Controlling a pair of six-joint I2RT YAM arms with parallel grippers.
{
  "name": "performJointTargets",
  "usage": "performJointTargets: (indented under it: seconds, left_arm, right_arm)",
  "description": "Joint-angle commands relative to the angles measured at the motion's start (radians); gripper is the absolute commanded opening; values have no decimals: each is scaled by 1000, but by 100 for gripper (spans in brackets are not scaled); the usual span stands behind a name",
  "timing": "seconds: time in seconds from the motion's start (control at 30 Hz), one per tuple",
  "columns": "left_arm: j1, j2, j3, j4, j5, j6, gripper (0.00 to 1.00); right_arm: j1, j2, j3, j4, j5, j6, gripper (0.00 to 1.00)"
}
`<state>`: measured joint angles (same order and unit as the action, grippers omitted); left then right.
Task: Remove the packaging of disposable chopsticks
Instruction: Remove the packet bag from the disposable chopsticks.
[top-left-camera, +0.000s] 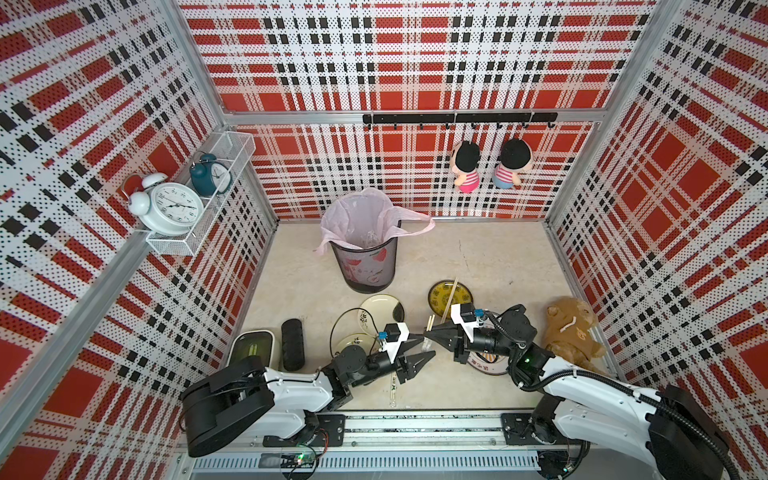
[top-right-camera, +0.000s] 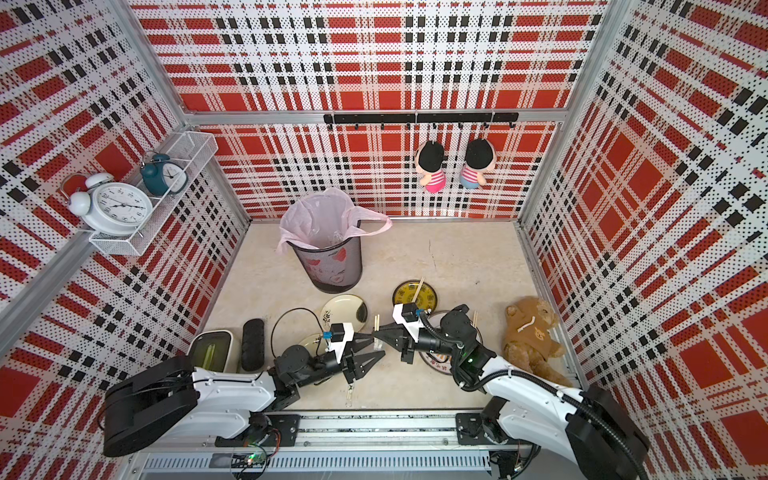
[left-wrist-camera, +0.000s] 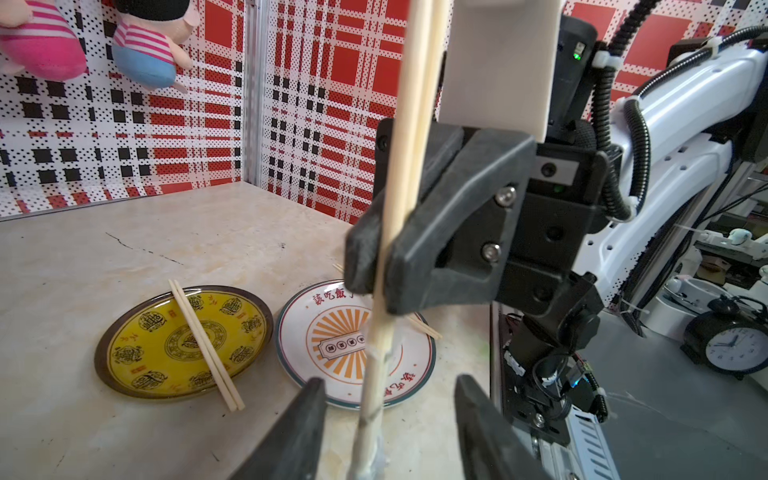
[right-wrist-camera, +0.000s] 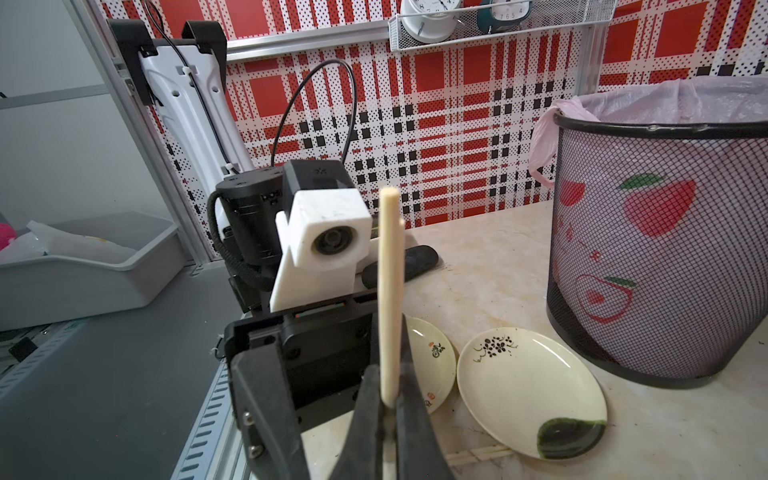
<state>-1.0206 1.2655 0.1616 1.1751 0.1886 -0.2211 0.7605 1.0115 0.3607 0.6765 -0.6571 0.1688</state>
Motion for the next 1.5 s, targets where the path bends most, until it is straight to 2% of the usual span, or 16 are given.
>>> performJointTargets:
  seconds: [0.0, 0.1, 0.23, 0.3, 0.73, 1.1, 1.23, 1.47]
  left_arm:
    - [22, -10, 40, 26, 23, 2, 58]
    - [31, 4, 58, 30, 39, 3, 54]
    - [35, 29, 75, 40, 37, 9, 14]
    - [34, 39, 76, 40, 44, 8, 8]
    - [1, 107, 14, 42, -5, -4, 11]
    - [-12, 186, -17, 91, 4, -23, 15]
    - [-11, 209, -19, 114, 3, -30, 12]
    - [-13, 306, -13, 184, 8, -61, 14]
  right_arm:
    - [-7, -29, -15, 22, -5, -25, 0]
    - [-7, -36, -20, 24, -11, -25, 0]
    - [-7, -37, -24, 35, -21, -22, 0]
    - [-7, -36, -25, 39, -21, -20, 0]
    - [-17, -74, 14, 74, 25, -20, 0]
    - [-21, -62, 85, 44, 28, -26, 0]
    - [-23, -73, 95, 31, 30, -31, 0]
    - [-22, -95, 149, -32, 24, -59, 0]
